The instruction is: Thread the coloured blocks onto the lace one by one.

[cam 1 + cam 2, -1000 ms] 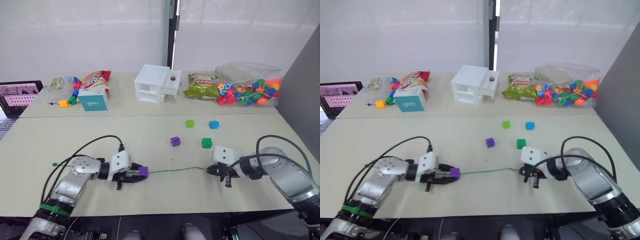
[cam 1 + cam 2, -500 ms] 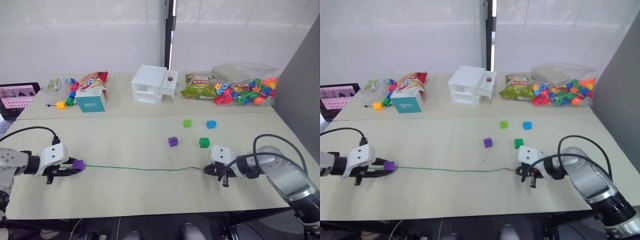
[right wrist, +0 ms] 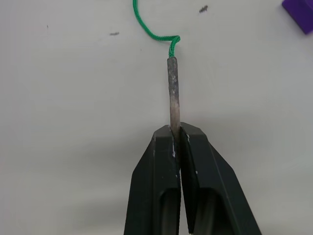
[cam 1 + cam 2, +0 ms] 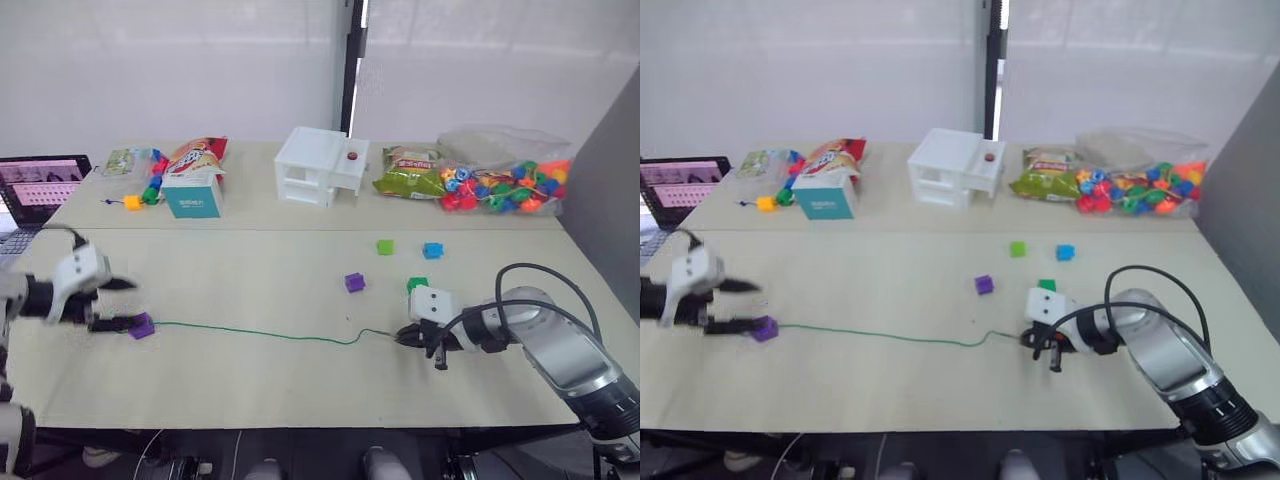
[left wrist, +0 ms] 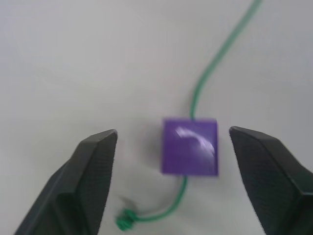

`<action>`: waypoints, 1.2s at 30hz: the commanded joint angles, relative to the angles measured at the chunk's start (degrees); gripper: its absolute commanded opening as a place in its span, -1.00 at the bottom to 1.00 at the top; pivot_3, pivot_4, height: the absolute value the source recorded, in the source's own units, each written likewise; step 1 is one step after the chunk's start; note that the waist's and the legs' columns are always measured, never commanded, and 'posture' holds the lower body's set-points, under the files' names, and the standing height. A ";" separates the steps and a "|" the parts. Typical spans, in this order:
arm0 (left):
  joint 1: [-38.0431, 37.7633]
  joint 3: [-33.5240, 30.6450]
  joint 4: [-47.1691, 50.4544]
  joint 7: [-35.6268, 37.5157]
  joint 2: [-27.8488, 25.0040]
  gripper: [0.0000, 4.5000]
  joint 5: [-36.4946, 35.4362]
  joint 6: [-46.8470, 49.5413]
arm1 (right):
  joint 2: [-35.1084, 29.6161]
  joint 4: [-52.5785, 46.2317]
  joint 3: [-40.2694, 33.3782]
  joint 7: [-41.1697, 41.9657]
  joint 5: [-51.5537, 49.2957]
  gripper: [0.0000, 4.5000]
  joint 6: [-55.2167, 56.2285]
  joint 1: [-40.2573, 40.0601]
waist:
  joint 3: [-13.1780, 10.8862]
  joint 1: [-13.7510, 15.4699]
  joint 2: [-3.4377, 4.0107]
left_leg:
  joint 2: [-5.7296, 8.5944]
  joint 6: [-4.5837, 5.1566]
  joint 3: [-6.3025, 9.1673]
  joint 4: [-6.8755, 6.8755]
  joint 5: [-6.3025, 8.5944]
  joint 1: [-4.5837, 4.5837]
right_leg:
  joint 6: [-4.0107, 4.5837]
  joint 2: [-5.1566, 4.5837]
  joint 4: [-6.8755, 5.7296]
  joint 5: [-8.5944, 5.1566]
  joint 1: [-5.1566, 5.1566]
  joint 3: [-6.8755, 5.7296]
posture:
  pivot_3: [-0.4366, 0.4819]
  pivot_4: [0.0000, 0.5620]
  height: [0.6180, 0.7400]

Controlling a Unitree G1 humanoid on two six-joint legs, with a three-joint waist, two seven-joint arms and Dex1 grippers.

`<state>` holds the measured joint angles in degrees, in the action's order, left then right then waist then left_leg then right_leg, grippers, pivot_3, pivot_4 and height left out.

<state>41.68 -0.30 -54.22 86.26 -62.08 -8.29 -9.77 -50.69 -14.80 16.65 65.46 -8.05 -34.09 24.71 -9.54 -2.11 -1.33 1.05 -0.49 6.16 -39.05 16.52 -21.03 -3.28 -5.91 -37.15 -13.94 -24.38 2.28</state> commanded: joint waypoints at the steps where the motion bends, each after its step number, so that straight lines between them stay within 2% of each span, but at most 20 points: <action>1: 6.12 -2.01 5.71 1.79 2.50 0.98 -3.41 4.02 | -0.28 -2.46 -1.24 0.11 -0.81 -1.00 -0.76 0.50 | 0.01 0.02 0.01 | 0.05 0.00 0.00 0.00 0.00 -0.01 | -0.03 -0.05 0.01 0.02 0.00 0.01 | -0.05 -0.47 1.00; 3: 6.31 -1.92 10.96 3.02 5.11 0.98 -5.85 7.87 | -0.27 -3.10 -1.49 -0.03 -1.01 -1.00 -1.28 0.27 | 0.00 0.05 0.02 | 0.13 0.00 -0.02 0.04 0.00 0.01 | -0.03 -0.14 0.02 0.02 0.00 0.01 | -0.05 -0.47 1.00; 5: 4.23 -0.91 20.72 2.90 9.84 0.98 -9.30 13.49 | -0.23 -3.95 -1.72 -0.18 -1.29 -1.00 -2.11 0.09 | 0.00 -0.08 0.02 | 0.13 0.00 -0.01 0.06 0.00 -0.02 | -0.04 -0.15 0.01 0.02 -0.01 0.00 | -0.05 -0.47 1.00; 9: 0.50 1.31 34.91 -0.85 18.09 0.98 -12.44 20.99 | 0.11 -5.44 -2.01 -0.17 -2.29 -1.00 -3.91 -0.01 | 0.00 -0.33 0.01 | 0.12 -0.01 0.02 0.05 0.00 -0.08 | -0.04 -0.16 0.00 0.02 -0.03 0.01 | -0.05 -0.47 1.00; 10: 0.15 2.09 37.71 -2.35 21.57 0.98 -13.45 21.91 | 0.03 -5.85 -2.08 -0.13 -2.66 -1.00 -4.25 -0.05 | 0.00 -0.47 0.00 | 0.12 -0.01 0.02 0.05 0.00 -0.09 | -0.04 -0.15 0.01 0.02 -0.04 0.01 | -0.05 -0.47 1.00; 14: 1.12 7.50 40.56 -8.06 36.24 0.98 -12.17 20.05 | -0.27 -6.22 -1.30 0.18 -3.28 -1.00 -4.96 0.55 | 0.00 0.06 -0.01 | 0.16 -0.01 0.02 -0.04 0.00 -0.10 | -0.04 -0.18 0.06 0.03 -0.02 0.03 | -0.05 -0.47 1.00; 16: 0.36 11.63 39.78 -8.61 40.57 0.98 -9.09 17.22 | -0.37 -6.40 -0.90 0.32 -3.13 -1.00 -5.15 0.93 | 0.00 0.25 -0.01 | 0.20 -0.01 0.01 -0.11 0.00 -0.12 | -0.07 -0.22 0.08 0.05 0.01 0.04 | -0.05 -0.47 1.00; 22: -4.33 16.15 39.63 -9.53 43.38 0.98 -6.09 13.93 | -0.64 -7.30 -1.11 0.42 -3.23 -1.00 -6.03 0.92 | 0.01 -0.49 0.02 | 0.20 0.00 -0.03 0.04 0.00 -0.01 | -0.07 -0.19 0.08 0.05 -0.02 0.10 | -0.05 -0.47 1.00; 28: -9.67 17.62 41.27 -10.80 43.81 0.98 -5.11 13.10 | -1.13 -7.92 -1.86 0.18 -3.47 -1.00 -6.74 0.48 | 0.01 0.33 0.02 | 0.24 -0.01 -0.02 -0.04 -0.01 -0.05 | -0.08 -0.24 0.12 0.05 0.03 0.09 | -0.05 -0.47 1.00; 34: -11.01 18.42 42.27 -12.80 45.42 0.98 -5.05 13.59 | -0.84 -7.97 -1.43 0.16 -3.56 -1.00 -7.14 0.59 | 0.01 1.25 0.02 | 0.25 -0.02 -0.03 -0.10 -0.01 -0.07 | -0.08 -0.26 0.16 0.06 0.05 0.09 | -0.05 -0.47 1.00; 36: -11.48 19.50 41.81 -13.87 46.26 0.72 -3.94 12.97 | -0.19 -8.11 -1.13 0.24 -3.93 -1.00 -7.35 0.75 | 0.01 1.26 0.02 | 0.26 -0.02 -0.03 -0.10 -0.01 -0.06 | -0.09 -0.26 0.16 0.06 0.06 0.09 | -0.05 -0.47 1.00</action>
<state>30.59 18.33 -13.95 73.23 -16.45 -13.01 3.94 -51.08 -20.91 16.46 65.70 -10.58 -41.45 24.73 -9.53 -0.85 -1.31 1.31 -0.51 6.13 -39.15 16.51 -21.09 -3.37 -6.16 -36.99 -13.88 -24.31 2.37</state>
